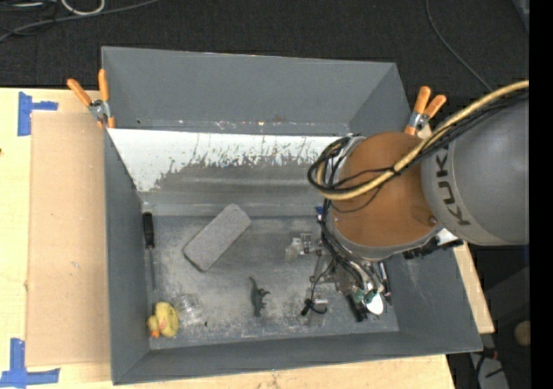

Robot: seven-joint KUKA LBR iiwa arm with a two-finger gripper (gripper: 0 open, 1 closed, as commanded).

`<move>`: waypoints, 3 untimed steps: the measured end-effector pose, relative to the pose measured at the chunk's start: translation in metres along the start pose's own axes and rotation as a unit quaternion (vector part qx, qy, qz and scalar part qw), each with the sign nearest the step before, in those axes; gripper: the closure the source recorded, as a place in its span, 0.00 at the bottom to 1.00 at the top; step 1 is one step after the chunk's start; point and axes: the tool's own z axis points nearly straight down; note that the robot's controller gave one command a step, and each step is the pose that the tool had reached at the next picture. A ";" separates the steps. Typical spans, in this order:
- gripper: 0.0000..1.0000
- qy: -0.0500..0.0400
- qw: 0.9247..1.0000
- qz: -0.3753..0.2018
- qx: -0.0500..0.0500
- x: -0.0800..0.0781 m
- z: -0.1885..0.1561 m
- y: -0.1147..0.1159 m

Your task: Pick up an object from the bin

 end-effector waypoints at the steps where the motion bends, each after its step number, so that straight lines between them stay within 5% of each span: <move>1: 0.00 -0.004 1.000 0.001 0.000 -0.002 -0.003 0.000; 2: 0.00 -0.005 0.988 -0.153 0.000 0.000 0.061 0.028; 3: 0.00 -0.003 0.977 -0.212 0.000 -0.002 0.061 0.036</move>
Offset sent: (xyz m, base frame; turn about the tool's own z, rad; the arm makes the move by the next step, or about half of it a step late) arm -0.0039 0.0383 -0.0848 -0.4127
